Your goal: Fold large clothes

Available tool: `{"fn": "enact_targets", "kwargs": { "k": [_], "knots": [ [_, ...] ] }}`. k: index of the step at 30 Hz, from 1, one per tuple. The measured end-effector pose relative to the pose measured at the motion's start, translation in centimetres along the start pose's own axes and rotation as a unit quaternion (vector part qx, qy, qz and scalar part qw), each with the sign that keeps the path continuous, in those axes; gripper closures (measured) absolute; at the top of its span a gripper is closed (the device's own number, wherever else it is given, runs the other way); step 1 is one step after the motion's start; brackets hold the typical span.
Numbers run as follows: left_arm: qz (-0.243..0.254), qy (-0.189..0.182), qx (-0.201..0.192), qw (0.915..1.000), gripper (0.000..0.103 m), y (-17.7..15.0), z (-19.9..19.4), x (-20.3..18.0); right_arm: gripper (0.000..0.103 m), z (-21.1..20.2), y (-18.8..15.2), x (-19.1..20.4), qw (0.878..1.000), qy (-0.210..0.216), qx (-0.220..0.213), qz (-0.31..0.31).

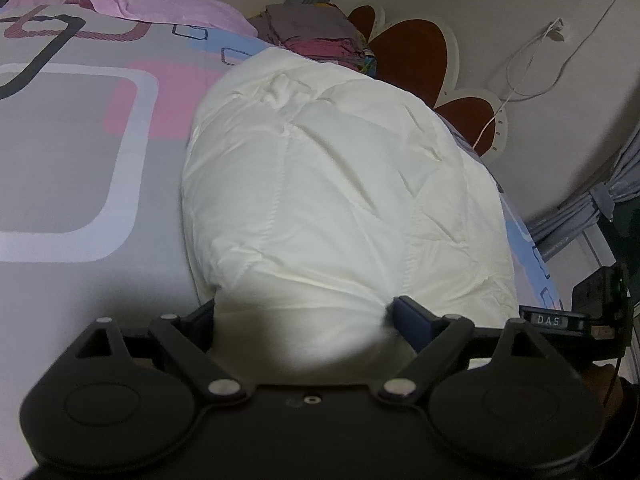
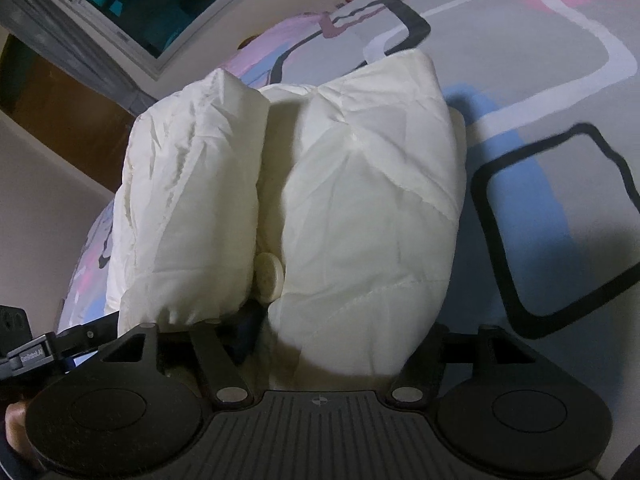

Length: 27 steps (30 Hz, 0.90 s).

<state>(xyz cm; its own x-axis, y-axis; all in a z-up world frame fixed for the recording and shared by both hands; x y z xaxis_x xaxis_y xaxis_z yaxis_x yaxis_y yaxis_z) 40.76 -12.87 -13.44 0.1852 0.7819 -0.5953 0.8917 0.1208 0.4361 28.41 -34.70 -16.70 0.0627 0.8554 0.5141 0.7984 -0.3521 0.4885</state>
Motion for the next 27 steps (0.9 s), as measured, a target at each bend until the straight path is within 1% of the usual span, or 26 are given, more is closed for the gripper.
{"fn": "enact_targets", "kwargs": {
  "k": [3,4,5,8,12,17,22,23,27],
  "knots": [
    [-0.013,-0.004,0.000,0.9999,0.012,0.2,0.4,0.3,0.041,0.5,0.0,0.1,1.000,0.009,0.000,0.007],
    [-0.010,-0.005,-0.003,0.9999,0.012,0.2,0.3,0.2,0.043,0.6,0.1,0.2,1.000,0.010,0.000,0.004],
    [-0.005,-0.007,-0.005,1.0000,0.014,0.2,0.3,0.0,0.047,0.6,0.2,0.5,1.000,0.013,-0.003,-0.003],
    [0.006,-0.013,-0.013,0.9998,0.020,0.2,-0.1,-0.4,0.053,0.3,0.3,0.7,1.000,0.017,-0.005,-0.014],
    [0.013,-0.015,-0.015,0.9997,0.026,0.4,-0.6,-0.8,0.054,0.0,0.7,1.4,1.000,0.017,-0.011,-0.023],
    [0.020,-0.018,-0.029,0.9992,0.028,1.4,-1.7,-0.5,0.058,0.7,2.3,3.3,0.999,0.017,-0.010,-0.049],
    [0.018,-0.012,-0.062,0.9979,0.029,4.1,-5.0,1.8,0.061,2.8,5.1,8.4,0.995,0.040,-0.018,-0.089],
    [0.017,-0.011,-0.069,0.9974,0.030,4.6,-5.8,2.4,0.063,3.4,5.7,9.9,0.994,0.047,-0.020,-0.099],
    [0.007,0.002,-0.098,0.9951,0.031,6.6,-9.8,6.0,0.063,6.7,7.2,16.7,0.988,0.066,-0.019,-0.139]
  ]
}}
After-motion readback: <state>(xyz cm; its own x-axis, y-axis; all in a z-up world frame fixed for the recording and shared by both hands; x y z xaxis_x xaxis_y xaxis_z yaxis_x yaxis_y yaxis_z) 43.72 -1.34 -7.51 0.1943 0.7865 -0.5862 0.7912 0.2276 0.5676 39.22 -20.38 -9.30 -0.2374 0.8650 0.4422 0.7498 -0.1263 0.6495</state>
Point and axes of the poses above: each gripper's, at about its wrist camera, not at the fingertips, and z roughly the way its jaws point, x to its left, y to its top, the point moved 7 cm from there along z, roughly the way its jaws point, and after that the axes turned 12 degrees about -z, right-handed, at the moved point
